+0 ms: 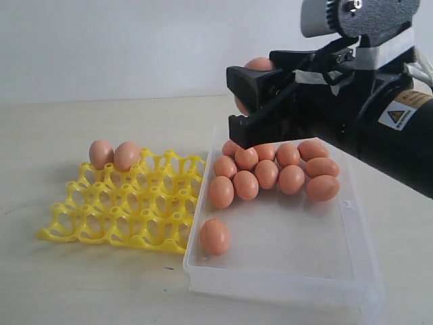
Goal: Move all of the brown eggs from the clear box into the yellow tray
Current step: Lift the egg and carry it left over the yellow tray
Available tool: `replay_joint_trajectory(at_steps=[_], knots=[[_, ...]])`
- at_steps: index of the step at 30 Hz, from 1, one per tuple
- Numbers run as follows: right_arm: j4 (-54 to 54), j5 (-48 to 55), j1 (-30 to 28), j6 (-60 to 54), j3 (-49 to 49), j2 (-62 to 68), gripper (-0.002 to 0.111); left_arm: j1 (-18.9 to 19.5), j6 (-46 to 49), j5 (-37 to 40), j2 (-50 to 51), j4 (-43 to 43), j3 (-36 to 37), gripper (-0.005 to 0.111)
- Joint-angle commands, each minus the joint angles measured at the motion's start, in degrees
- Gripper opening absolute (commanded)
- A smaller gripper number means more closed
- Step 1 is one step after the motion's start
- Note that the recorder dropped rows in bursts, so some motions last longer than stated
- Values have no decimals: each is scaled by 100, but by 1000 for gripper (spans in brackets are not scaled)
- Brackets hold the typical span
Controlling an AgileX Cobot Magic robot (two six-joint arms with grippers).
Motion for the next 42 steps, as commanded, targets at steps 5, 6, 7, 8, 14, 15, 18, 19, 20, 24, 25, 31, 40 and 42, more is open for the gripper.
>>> replay_joint_trajectory(at_steps=[5,6,7,8,14,15,18,19,20,24,25,31,40,42], knots=[[-332,-170,13,453,102,95,0,-28,-26,-35,-32,-6,-23,0],[-337,-173,13,453,90,107,0,-28,-26,-35,-32,-6,-23,0],[-337,-173,13,453,90,107,0,-28,-26,-35,-32,-6,-23,0],[-346,-173,13,453,91,119,0,-28,-26,-35,-32,-6,-23,0],[-832,69,13,427,91,193,0,-28,-26,-35,-32,-6,-23,0],[-862,69,13,427,91,208,0,-28,-26,-35,-32,-6,-23,0],[-874,122,13,398,2,377,0,-28,-26,-35,-32,-6,-23,0],[-874,252,13,398,-75,486,0,-28,-26,-35,-32,-6,-23,0],[-916,432,13,388,-195,611,0,-28,-26,-35,-32,-6,-23,0],[-1448,765,13,388,-686,1238,0,-28,-26,-35,-32,-6,-23,0],[-1569,764,13,388,-831,1437,0,-28,-26,-35,-32,-6,-23,0],[-1525,764,13,535,-1712,2639,0,-28,-26,-35,-32,-6,-23,0],[-1537,232,13,819,-2756,4064,0,-28,-26,-35,-32,-6,-23,0],[-1537,165,13,944,-3025,4316,0,-28,-26,-35,-32,-6,-23,0]])
